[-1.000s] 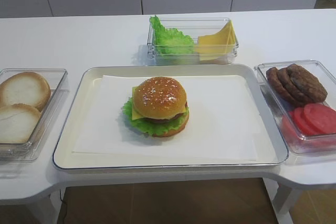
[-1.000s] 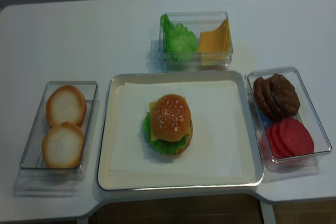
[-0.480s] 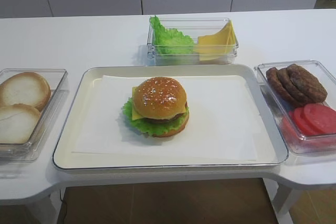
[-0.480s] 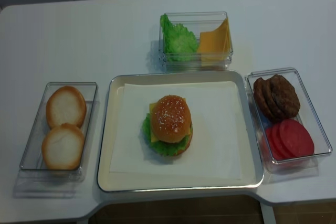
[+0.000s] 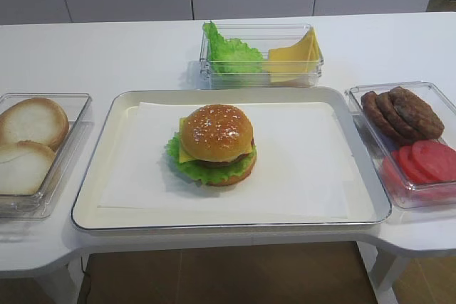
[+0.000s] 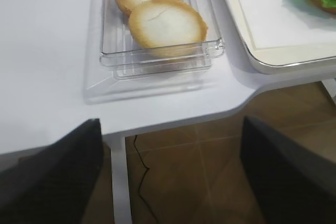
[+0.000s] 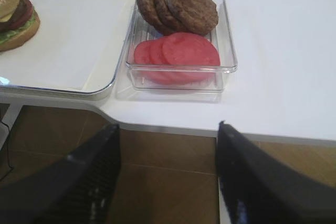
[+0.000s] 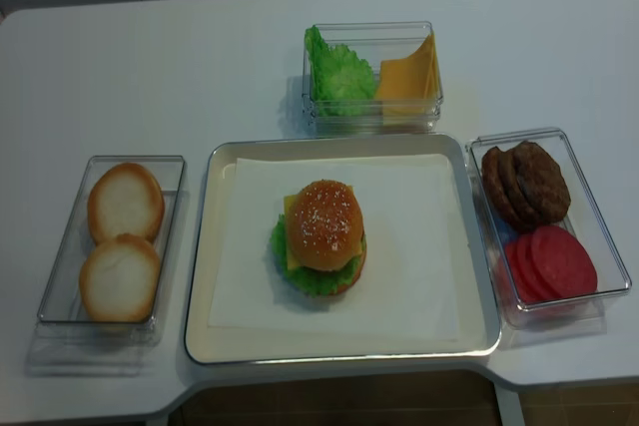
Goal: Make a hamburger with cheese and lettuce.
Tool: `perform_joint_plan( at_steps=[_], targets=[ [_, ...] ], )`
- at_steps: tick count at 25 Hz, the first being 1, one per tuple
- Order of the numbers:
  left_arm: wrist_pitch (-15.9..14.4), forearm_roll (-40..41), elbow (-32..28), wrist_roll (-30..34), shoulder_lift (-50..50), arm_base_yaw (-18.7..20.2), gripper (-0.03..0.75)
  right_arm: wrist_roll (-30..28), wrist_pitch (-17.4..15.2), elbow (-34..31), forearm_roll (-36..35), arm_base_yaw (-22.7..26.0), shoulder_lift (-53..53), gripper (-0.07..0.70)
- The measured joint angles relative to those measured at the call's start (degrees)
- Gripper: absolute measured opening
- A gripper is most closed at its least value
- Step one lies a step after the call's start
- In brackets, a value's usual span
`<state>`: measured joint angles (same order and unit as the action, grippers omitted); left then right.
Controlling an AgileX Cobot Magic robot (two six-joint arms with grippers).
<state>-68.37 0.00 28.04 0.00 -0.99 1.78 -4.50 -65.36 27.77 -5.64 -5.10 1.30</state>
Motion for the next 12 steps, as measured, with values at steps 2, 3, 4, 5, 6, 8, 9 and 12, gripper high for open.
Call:
perform_joint_plan(
  at_steps=[2, 3, 4, 5, 6, 8, 9, 12],
  targets=[
    [0.0, 0.0, 0.0, 0.0, 0.0, 0.0, 0.604, 0.0, 0.0, 0.0, 0.0, 0.0, 0.0, 0.445],
    [0.0, 0.0, 0.0, 0.0, 0.0, 0.0, 0.604, 0.0, 0.0, 0.0, 0.0, 0.0, 0.0, 0.445],
    [0.1, 0.0, 0.0, 0.0, 0.0, 0.0, 0.604, 0.0, 0.0, 0.0, 0.0, 0.0, 0.0, 0.445],
    [0.1, 0.0, 0.0, 0.0, 0.0, 0.0, 0.604, 0.0, 0.0, 0.0, 0.0, 0.0, 0.0, 0.445],
    [0.1, 0.0, 0.0, 0.0, 0.0, 0.0, 0.604, 0.0, 0.0, 0.0, 0.0, 0.0, 0.0, 0.445],
    [0.1, 0.0, 0.0, 0.0, 0.0, 0.0, 0.604, 0.0, 0.0, 0.0, 0.0, 0.0, 0.0, 0.445],
    [0.1, 0.0, 0.0, 0.0, 0.0, 0.0, 0.604, 0.0, 0.0, 0.0, 0.0, 0.0, 0.0, 0.445],
    [0.1, 0.0, 0.0, 0.0, 0.0, 0.0, 0.604, 0.0, 0.0, 0.0, 0.0, 0.0, 0.0, 0.445]
  ],
)
